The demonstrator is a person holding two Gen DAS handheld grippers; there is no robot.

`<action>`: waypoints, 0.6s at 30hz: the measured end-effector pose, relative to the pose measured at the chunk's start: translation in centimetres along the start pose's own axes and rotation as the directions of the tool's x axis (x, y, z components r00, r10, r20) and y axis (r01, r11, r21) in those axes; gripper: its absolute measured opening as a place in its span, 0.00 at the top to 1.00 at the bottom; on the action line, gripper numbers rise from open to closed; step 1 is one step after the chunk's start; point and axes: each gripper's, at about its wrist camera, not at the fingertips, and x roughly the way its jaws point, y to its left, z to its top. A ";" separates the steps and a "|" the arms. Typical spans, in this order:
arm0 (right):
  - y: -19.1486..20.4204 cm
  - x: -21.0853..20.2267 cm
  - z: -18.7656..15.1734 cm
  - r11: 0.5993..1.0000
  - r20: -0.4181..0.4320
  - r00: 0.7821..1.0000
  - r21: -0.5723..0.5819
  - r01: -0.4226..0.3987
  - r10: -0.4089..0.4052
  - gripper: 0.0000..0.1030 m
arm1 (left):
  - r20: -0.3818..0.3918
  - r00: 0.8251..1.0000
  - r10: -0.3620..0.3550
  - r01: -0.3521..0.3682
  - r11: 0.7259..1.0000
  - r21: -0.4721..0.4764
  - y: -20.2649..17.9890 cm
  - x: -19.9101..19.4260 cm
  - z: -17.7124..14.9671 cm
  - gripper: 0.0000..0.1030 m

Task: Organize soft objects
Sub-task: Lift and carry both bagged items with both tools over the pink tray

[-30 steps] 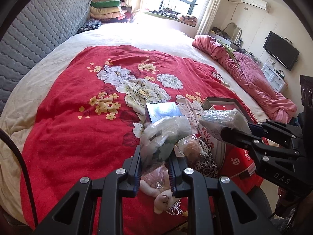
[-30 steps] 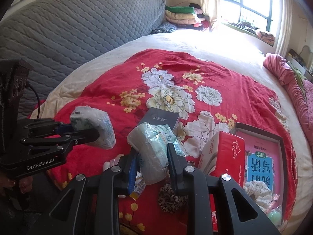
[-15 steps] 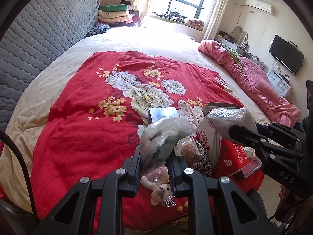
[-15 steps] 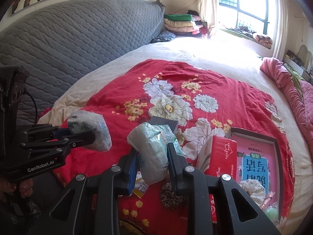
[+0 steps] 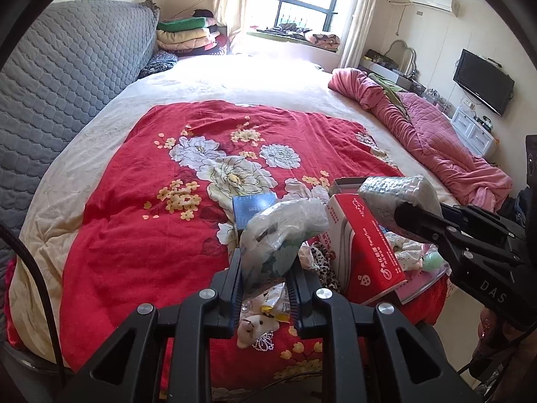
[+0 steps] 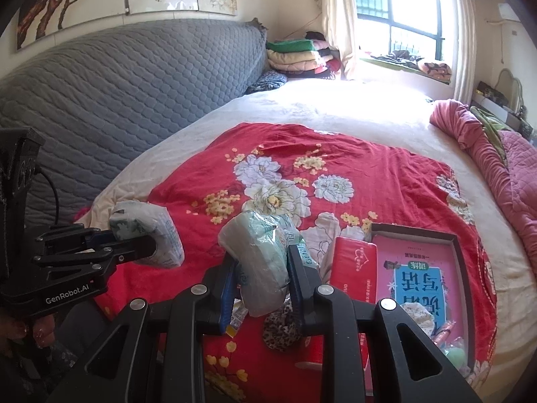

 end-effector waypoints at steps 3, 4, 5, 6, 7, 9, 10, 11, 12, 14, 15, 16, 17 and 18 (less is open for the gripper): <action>-0.9 -1.1 -0.1 1.000 0.016 1.000 0.018 0.007 -0.007 0.73 | 0.000 1.000 0.001 -0.001 1.000 0.019 -1.3 -0.1 0.1 0.77; -1.2 -1.5 -0.2 1.000 0.023 1.000 0.022 0.011 -0.011 0.72 | 0.001 1.000 -0.003 0.003 1.000 0.020 -1.6 -0.2 0.1 0.77; -1.5 -1.8 -0.3 1.000 0.028 1.000 0.027 0.012 -0.013 0.72 | 0.000 1.000 -0.007 0.007 1.000 0.024 -1.9 -0.1 0.2 0.77; -1.8 -2.1 -0.3 0.999 0.033 0.999 0.034 0.015 -0.016 0.72 | -0.002 1.000 -0.010 0.010 1.000 0.030 -2.2 -0.1 0.3 0.77; -2.2 -2.4 -0.4 0.999 0.038 0.999 0.040 0.020 -0.021 0.72 | 0.000 1.000 -0.011 0.011 0.999 0.036 -2.6 -0.1 0.4 0.77; -3.0 -3.0 -0.5 0.998 0.049 0.998 0.056 0.025 -0.028 0.72 | 0.002 1.000 -0.011 0.011 0.999 0.050 -3.4 -0.2 0.7 0.77; -3.4 -3.3 -0.6 0.998 0.054 0.998 0.064 0.029 -0.033 0.72 | 0.003 1.000 -0.009 0.009 0.998 0.056 -3.7 -0.2 0.8 0.77; -3.7 -3.6 -0.6 0.997 0.061 0.997 0.073 0.032 -0.037 0.72 | 0.005 1.000 -0.002 0.001 0.998 0.062 -4.0 -0.1 0.9 0.77; -4.1 -3.9 -0.7 0.996 0.067 0.997 0.080 0.034 -0.039 0.72 | 0.010 1.000 0.004 -0.005 0.998 0.070 -4.4 -0.2 1.0 0.77; -4.7 -4.5 -0.9 0.995 0.075 0.996 0.088 0.048 -0.055 0.72 | 0.011 1.000 0.001 -0.002 0.997 0.081 -5.2 -0.2 1.2 0.77; -5.1 -4.8 -1.0 0.994 0.078 0.995 0.092 0.054 -0.061 0.72 | 0.011 1.000 0.001 -0.002 0.996 0.085 -5.5 -0.1 1.3 0.77; -5.4 -5.0 -1.1 0.993 0.081 0.995 0.099 0.057 -0.065 0.72 | 0.013 1.000 0.005 -0.006 0.995 0.095 -5.9 -0.1 1.3 0.77; -5.8 -5.2 -1.2 0.992 0.085 0.994 0.108 0.061 -0.070 0.72 | 0.015 1.000 0.008 -0.009 0.995 0.103 -6.3 -0.1 1.4 0.77; -6.1 -5.5 -1.3 0.991 0.087 0.994 0.116 0.062 -0.073 0.72 | 0.015 1.000 0.005 -0.006 0.994 0.108 -6.6 0.0 1.4 0.77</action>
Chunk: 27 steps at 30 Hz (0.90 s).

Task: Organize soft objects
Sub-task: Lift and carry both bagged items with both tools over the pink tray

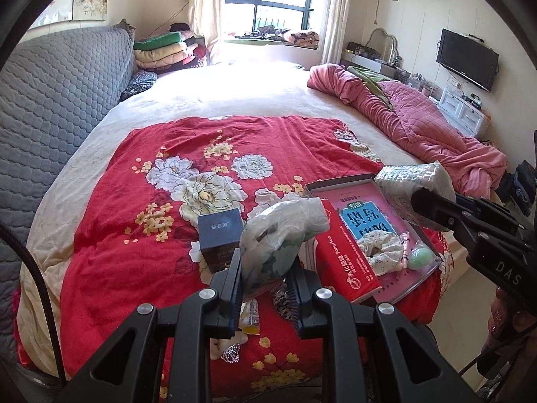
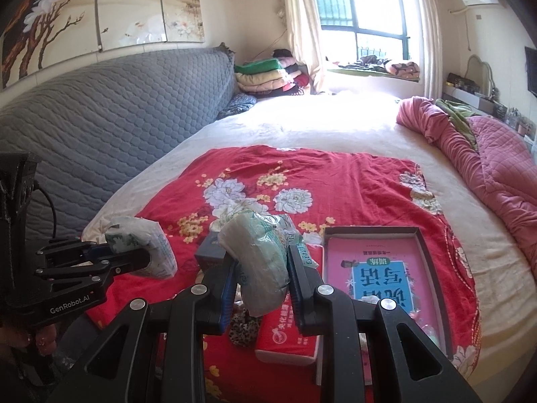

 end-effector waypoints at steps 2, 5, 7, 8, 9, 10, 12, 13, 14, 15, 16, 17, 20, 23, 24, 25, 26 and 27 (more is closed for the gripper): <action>-0.7 -0.4 -0.1 1.000 0.005 1.000 0.011 0.009 -0.009 0.72 | -0.006 1.000 -0.011 0.011 1.000 0.008 -0.7 0.2 0.2 0.77; -1.9 -0.9 -0.3 0.999 0.014 0.999 0.030 0.028 -0.029 0.73 | -0.003 1.000 -0.015 0.016 0.999 0.030 -1.9 0.5 0.6 0.77; -2.9 -1.3 -0.6 0.998 0.019 0.999 0.051 0.039 -0.040 0.72 | -0.009 1.000 -0.025 0.025 0.999 0.043 -2.7 0.8 0.9 0.77; -3.4 -1.5 -0.7 0.997 0.021 0.999 0.059 0.048 -0.049 0.72 | -0.012 0.999 -0.030 0.031 0.998 0.049 -3.1 1.0 0.9 0.77; -3.9 -1.7 -0.9 0.996 0.025 0.998 0.065 0.059 -0.061 0.72 | -0.016 0.999 -0.035 0.036 0.998 0.054 -3.6 1.2 1.0 0.77; -4.4 -1.9 -1.0 0.995 0.026 0.997 0.074 0.070 -0.072 0.72 | -0.018 0.999 -0.043 0.044 0.997 0.059 -4.1 1.4 1.2 0.77; -5.5 -2.3 -1.4 0.992 0.030 0.995 0.092 0.089 -0.092 0.72 | -0.019 0.998 -0.059 0.060 0.996 0.071 -5.0 1.8 1.3 0.77; -6.1 -2.4 -1.5 0.990 0.031 0.994 0.102 0.100 -0.103 0.72 | -0.021 0.997 -0.068 0.069 0.995 0.077 -5.5 2.0 1.5 0.77; -6.7 -2.6 -1.7 0.987 0.028 0.993 0.110 0.114 -0.117 0.72 | -0.027 0.996 -0.081 0.083 0.993 0.082 -6.0 2.3 1.5 0.77; -7.4 -2.8 -1.9 0.985 0.031 0.991 0.119 0.126 -0.131 0.72 | -0.032 0.994 -0.100 0.103 0.991 0.086 -6.5 2.6 1.7 0.77; -8.0 -3.1 -2.1 0.982 0.033 0.990 0.131 0.135 -0.140 0.72 | -0.033 0.993 -0.116 0.119 0.989 0.091 -7.1 2.9 1.7 0.77; -8.6 -3.3 -2.3 0.980 0.034 0.988 0.140 0.144 -0.150 0.72 | -0.037 0.992 -0.124 0.127 0.987 0.099 -7.7 3.2 1.8 0.77; -10.3 -3.8 -2.8 0.970 0.038 0.982 0.169 0.176 -0.185 0.73 | -0.055 0.989 -0.137 0.143 0.982 0.123 -9.4 4.4 1.9 0.77; -11.9 -4.1 -3.4 0.959 0.036 0.977 0.203 0.198 -0.209 0.73 | -0.086 0.983 -0.160 0.171 0.976 0.137 -11.0 5.7 1.8 0.77; -12.4 -4.2 -3.6 0.955 0.037 0.976 0.216 0.202 -0.215 0.73 | -0.092 0.982 -0.163 0.175 0.974 0.146 -11.7 6.1 1.7 0.77; -12.9 -4.3 -3.8 0.952 0.036 0.975 0.225 0.208 -0.221 0.73 | -0.096 0.982 -0.162 0.176 0.972 0.155 -12.2 6.4 1.7 0.77; -13.3 -4.4 -4.0 0.949 0.034 0.973 0.231 0.214 -0.227 0.73 | -0.100 0.982 -0.163 0.178 0.971 0.161 -12.6 6.8 1.6 0.77; -13.6 -4.4 -4.2 0.946 0.032 0.971 0.235 0.223 -0.237 0.73 | -0.108 0.979 -0.172 0.188 0.969 0.163 -13.0 7.2 1.6 0.77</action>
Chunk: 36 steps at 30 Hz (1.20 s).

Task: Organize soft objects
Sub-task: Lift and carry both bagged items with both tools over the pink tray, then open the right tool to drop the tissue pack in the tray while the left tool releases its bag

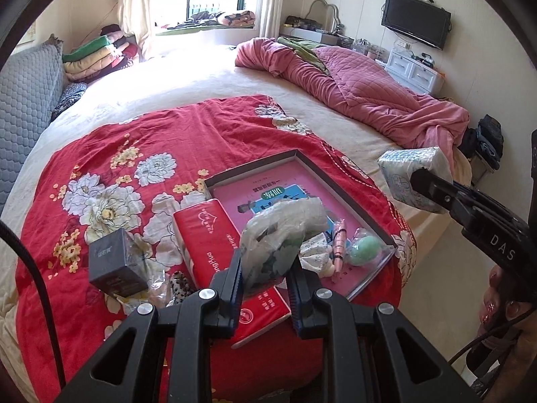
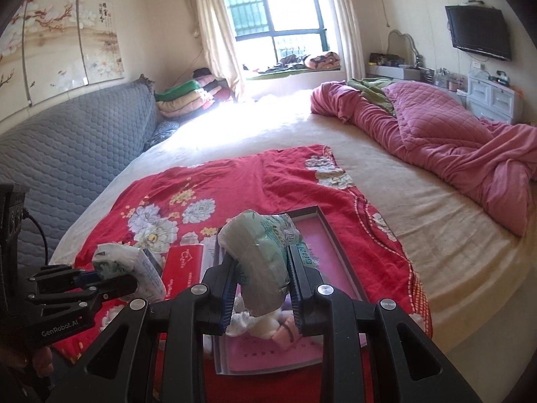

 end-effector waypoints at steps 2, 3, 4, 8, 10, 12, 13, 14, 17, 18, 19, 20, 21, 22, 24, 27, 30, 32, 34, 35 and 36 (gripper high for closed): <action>-0.6 0.1 -0.2 1.000 0.001 1.000 -0.003 0.019 -0.019 0.73 | -0.014 1.000 -0.018 0.018 1.000 0.004 -0.7 1.0 0.2 0.77; -1.0 0.2 -0.3 1.000 0.002 1.000 0.001 0.029 -0.029 0.73 | -0.022 1.000 -0.022 0.022 1.000 0.009 -1.1 1.5 0.2 0.77; -1.3 0.4 -0.5 0.999 0.001 0.999 0.001 0.038 -0.038 0.73 | -0.032 0.999 -0.026 0.027 1.000 0.012 -1.4 2.1 0.2 0.77; -2.5 1.3 -1.1 0.999 -0.010 0.999 0.026 0.041 -0.040 0.72 | -0.068 0.997 -0.041 0.043 0.999 0.019 -2.5 4.4 0.5 0.77; -2.8 1.9 -1.3 0.999 -0.020 0.999 0.029 0.044 -0.043 0.72 | -0.076 0.996 -0.043 0.044 0.999 0.016 -2.7 5.3 0.7 0.77; -3.2 2.4 -1.5 0.998 -0.024 0.999 0.031 0.048 -0.047 0.72 | -0.092 0.995 -0.046 0.047 0.999 0.008 -2.8 6.2 0.8 0.77; -3.3 2.6 -1.6 0.998 -0.028 0.999 0.032 0.048 -0.047 0.73 | -0.100 0.994 -0.046 0.047 0.999 0.009 -2.8 6.7 0.9 0.77; -3.5 2.9 -1.6 0.998 -0.028 0.998 0.036 0.052 -0.051 0.73 | -0.108 0.993 -0.041 0.042 0.999 0.012 -2.8 7.2 0.9 0.77; -4.0 3.8 -1.9 0.997 -0.040 0.998 0.047 0.058 -0.056 0.72 | -0.139 0.990 -0.033 0.034 0.999 0.000 -2.3 8.7 1.1 0.77; -4.2 4.2 -2.0 0.997 -0.046 0.997 0.052 0.064 -0.062 0.72 | -0.147 0.988 -0.038 0.038 0.999 -0.007 -2.2 9.2 1.1 0.77; -4.3 4.4 -2.2 0.997 -0.045 0.997 0.054 0.063 -0.060 0.72 | -0.151 0.988 -0.036 0.035 0.999 -0.007 -2.1 9.6 1.1 0.77; -4.5 4.6 -2.3 0.996 -0.043 0.997 0.055 0.063 -0.061 0.72 | -0.156 0.987 -0.028 0.028 1.000 -0.003 -2.1 10.0 1.2 0.77; -4.6 4.9 -2.3 0.996 -0.046 0.997 0.056 0.066 -0.063 0.72 | -0.167 0.986 -0.022 0.022 1.000 -0.001 -2.1 10.6 1.2 0.77; -4.6 5.1 -2.4 0.996 -0.048 0.997 0.051 0.070 -0.067 0.72 | -0.178 0.984 -0.022 0.022 1.000 -0.005 -2.1 11.0 1.2 0.77; -4.7 5.7 -2.5 0.995 -0.047 0.995 0.040 0.091 -0.090 0.72 | -0.188 0.982 -0.015 0.014 1.000 -0.007 -2.1 11.8 1.3 0.77; -4.9 6.6 -2.8 0.993 -0.058 0.992 0.027 0.115 -0.113 0.72 | -0.200 0.980 -0.005 0.004 1.000 -0.002 -2.2 12.7 1.3 0.77; -5.2 7.8 -3.3 0.991 -0.083 0.988 0.019 0.130 -0.128 0.72 | -0.219 0.976 0.015 -0.013 1.000 0.012 -2.2 13.7 1.2 0.77; -5.1 8.5 -3.6 0.990 -0.093 0.986 -0.002 0.140 -0.139 0.72 | -0.229 0.973 0.011 -0.009 1.000 0.011 -2.2 14.2 1.1 0.77; -5.1 9.0 -3.9 0.990 -0.103 0.984 -0.008 0.143 -0.143 0.72 | -0.232 0.973 0.009 -0.008 1.000 0.009 -2.1 14.5 1.1 0.77; -5.2 9.3 -4.0 0.990 -0.105 0.984 -0.010 0.141 -0.142 0.72 | -0.234 0.972 0.005 -0.005 1.000 0.004 -2.0 14.6 1.2 0.77; -5.1 9.5 -4.1 0.990 -0.109 0.984 -0.010 0.140 -0.140 0.72 | -0.238 0.971 0.002 -0.002 1.000 0.002 -2.0 14.7 1.1 0.77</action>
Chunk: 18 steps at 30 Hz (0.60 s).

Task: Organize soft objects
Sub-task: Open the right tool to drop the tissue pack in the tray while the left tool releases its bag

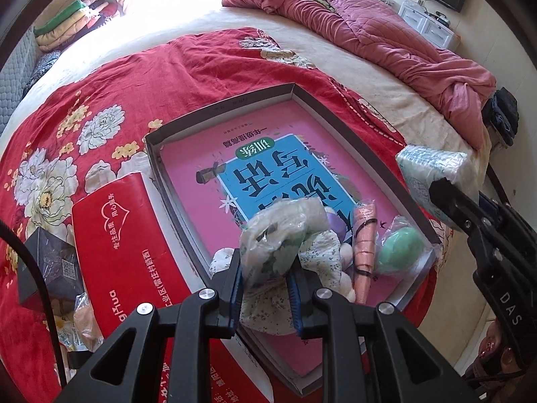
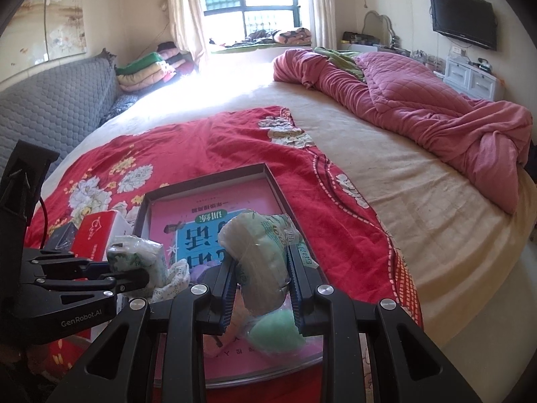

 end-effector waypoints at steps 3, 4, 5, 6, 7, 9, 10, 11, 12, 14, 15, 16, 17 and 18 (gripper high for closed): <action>0.2 0.9 -0.3 1.000 -0.015 1.000 -0.010 0.000 0.000 0.72 | -0.002 1.000 -0.006 0.006 1.000 -0.004 0.2 0.2 0.1 0.77; 0.4 1.3 -0.4 1.000 -0.024 1.000 -0.018 -0.002 0.001 0.72 | -0.005 1.000 -0.011 0.011 1.000 -0.009 0.2 0.3 0.1 0.77; 0.5 1.7 -0.6 1.000 -0.034 0.999 -0.026 -0.004 0.003 0.72 | -0.005 1.000 -0.016 0.016 1.000 -0.012 0.3 0.4 0.1 0.77; 0.7 2.2 -0.8 0.999 -0.049 0.999 -0.034 -0.004 0.002 0.72 | -0.005 1.000 -0.018 0.018 1.000 -0.012 0.3 0.4 0.1 0.77; 1.0 2.6 -1.0 0.999 -0.060 0.998 -0.046 0.000 -0.003 0.72 | -0.004 1.000 -0.021 0.021 1.000 -0.011 0.3 0.5 0.1 0.77; 1.4 3.3 -1.4 0.998 -0.076 0.997 -0.066 -0.006 0.001 0.72 | -0.003 1.000 -0.027 0.027 0.999 -0.017 0.5 0.5 0.2 0.77; 1.5 3.7 -1.6 0.998 -0.087 0.996 -0.069 -0.011 0.005 0.72 | -0.005 1.000 -0.031 0.031 0.999 -0.021 0.6 0.6 0.2 0.77; 1.6 4.0 -1.8 0.998 -0.100 0.995 -0.068 -0.017 0.010 0.72 | -0.003 0.999 -0.034 0.034 0.999 -0.024 0.6 0.6 0.1 0.77; 1.7 4.2 -2.0 0.997 -0.110 0.994 -0.069 -0.026 0.018 0.72 | -0.003 0.999 -0.040 0.040 0.999 -0.030 0.8 0.5 0.1 0.77; 1.8 4.6 -2.4 0.997 -0.127 0.991 -0.065 -0.049 0.040 0.70 | -0.004 0.999 -0.048 0.048 0.998 -0.041 1.0 0.6 0.2 0.77; 1.9 4.8 -2.5 0.997 -0.132 0.990 -0.061 -0.055 0.047 0.69 | -0.004 0.998 -0.055 0.055 0.997 -0.047 1.2 0.6 0.2 0.77; 1.9 4.8 -2.6 0.996 -0.138 0.989 -0.060 -0.067 0.058 0.68 | -0.002 0.998 -0.060 0.060 0.997 -0.051 1.3 0.6 0.2 0.76; 2.0 4.9 -2.7 0.996 -0.142 0.988 -0.057 -0.075 0.066 0.67 | -0.003 0.998 -0.061 0.061 0.997 -0.053 1.4 0.7 0.2 0.76; 2.1 4.9 -2.7 0.995 -0.148 0.986 -0.056 -0.082 0.073 0.67 | -0.002 0.998 -0.064 0.064 0.996 -0.055 1.5 0.7 0.2 0.76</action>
